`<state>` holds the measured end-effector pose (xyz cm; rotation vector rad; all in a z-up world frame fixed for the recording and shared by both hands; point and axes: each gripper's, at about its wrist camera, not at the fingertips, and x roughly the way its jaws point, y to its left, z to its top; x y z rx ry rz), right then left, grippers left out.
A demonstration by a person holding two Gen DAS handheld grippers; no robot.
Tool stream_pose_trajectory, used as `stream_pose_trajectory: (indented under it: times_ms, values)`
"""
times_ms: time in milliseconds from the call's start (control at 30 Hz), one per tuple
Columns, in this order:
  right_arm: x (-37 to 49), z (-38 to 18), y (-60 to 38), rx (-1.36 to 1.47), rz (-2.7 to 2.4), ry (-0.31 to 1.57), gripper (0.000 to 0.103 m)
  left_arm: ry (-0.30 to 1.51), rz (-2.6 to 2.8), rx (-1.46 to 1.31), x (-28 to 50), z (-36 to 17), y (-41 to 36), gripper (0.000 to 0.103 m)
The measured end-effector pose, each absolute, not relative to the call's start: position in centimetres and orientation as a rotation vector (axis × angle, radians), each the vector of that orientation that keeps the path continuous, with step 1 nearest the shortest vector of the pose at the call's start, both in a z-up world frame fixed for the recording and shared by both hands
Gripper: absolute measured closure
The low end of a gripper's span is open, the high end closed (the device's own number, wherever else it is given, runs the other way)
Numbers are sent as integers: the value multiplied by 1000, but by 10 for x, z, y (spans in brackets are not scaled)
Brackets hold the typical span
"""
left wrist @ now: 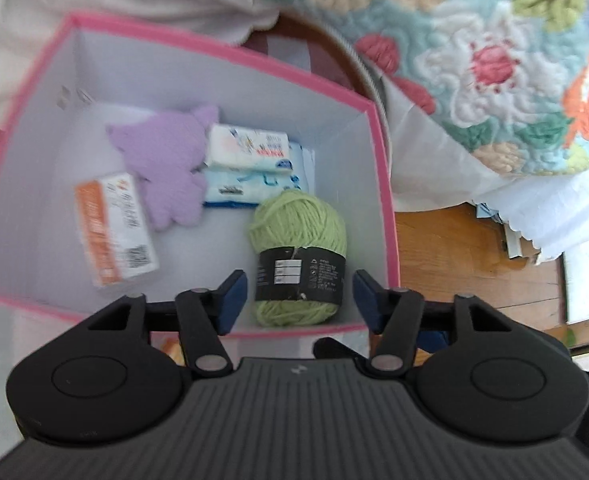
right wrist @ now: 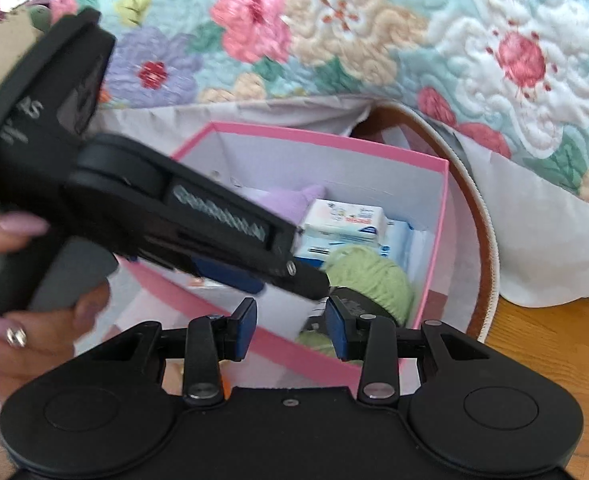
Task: Organize objects
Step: 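Lower the yarn ball into the box and open the left tool, then withdraw the left tool from the box toward the foundation bottle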
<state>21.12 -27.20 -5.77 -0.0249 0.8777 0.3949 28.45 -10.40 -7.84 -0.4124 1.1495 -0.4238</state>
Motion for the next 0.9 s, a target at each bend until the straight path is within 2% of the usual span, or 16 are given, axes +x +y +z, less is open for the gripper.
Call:
stream_pose_trajectory:
  times_ms: [67, 200, 567, 900]
  values:
    - [202, -49, -269, -24, 398, 872, 59, 1140, -413, -404, 274, -62, -94, 38]
    - [180, -30, -262, -62, 423, 850, 59, 1174, -370, -374, 255, -35, -82, 21]
    - [130, 15, -246, -94, 430, 836, 59, 1147, -346, -142, 190, 27, -67, 19]
    - [86, 44, -218, -98, 527, 877, 53, 1129, -429, -98, 144, 35, -46, 19]
